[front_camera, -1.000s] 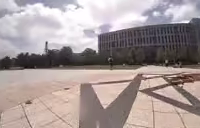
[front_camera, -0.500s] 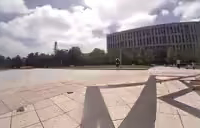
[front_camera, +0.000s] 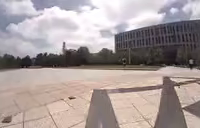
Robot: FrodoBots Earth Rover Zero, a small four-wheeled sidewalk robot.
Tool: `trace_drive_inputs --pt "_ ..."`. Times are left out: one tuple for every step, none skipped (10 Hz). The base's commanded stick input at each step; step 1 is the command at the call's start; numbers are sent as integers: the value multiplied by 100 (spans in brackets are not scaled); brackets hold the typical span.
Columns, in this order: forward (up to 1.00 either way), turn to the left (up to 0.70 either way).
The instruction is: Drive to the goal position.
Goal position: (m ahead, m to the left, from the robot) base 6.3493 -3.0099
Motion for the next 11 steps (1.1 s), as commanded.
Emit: trace_drive_inputs --pt "100 7" --pt "100 1" --pt "100 0" --pt "100 0" --pt "100 0" --pt "100 0" --pt "100 0" --pt "100 0" --pt "100 0" --pt "100 0" --pt "100 0"
